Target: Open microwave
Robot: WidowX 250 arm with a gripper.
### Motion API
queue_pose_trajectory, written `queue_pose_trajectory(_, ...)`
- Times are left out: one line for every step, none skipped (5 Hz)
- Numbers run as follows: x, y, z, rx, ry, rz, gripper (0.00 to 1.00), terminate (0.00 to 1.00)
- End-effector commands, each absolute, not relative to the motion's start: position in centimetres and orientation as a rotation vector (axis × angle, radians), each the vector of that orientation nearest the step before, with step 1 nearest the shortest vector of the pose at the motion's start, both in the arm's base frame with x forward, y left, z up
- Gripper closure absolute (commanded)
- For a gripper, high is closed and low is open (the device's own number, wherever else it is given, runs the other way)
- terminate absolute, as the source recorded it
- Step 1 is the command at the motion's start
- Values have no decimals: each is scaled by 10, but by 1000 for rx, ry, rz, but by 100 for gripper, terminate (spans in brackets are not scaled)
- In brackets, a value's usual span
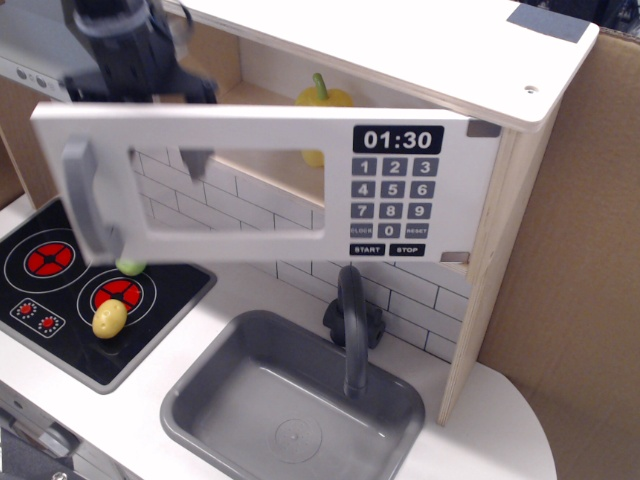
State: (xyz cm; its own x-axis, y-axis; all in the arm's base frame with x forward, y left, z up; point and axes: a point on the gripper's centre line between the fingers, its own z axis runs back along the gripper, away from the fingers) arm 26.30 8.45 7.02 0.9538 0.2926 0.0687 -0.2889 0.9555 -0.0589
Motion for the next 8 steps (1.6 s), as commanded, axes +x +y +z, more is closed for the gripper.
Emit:
queue_pose_trajectory(253, 35, 89, -70, -86, 250, 0, 0)
queue_pose_trajectory(251, 2, 87, -99, -46, 217, 0, 0)
queue_pose_trajectory(250, -17, 83, -98, -49, 211, 0, 0)
queue_pose_trajectory(254, 3, 90, -114, -102, 256, 0, 0)
queue_pose_trajectory(262, 53, 98, -102, -137, 350, 0, 0)
queue_pose_trajectory(262, 103, 102, -99, -164, 433, 0, 0)
queue_pose_trajectory(262, 152, 109, -67, -204, 529, 0, 0)
queue_pose_trajectory(265, 187, 116, -54, -178, 604, 0, 100)
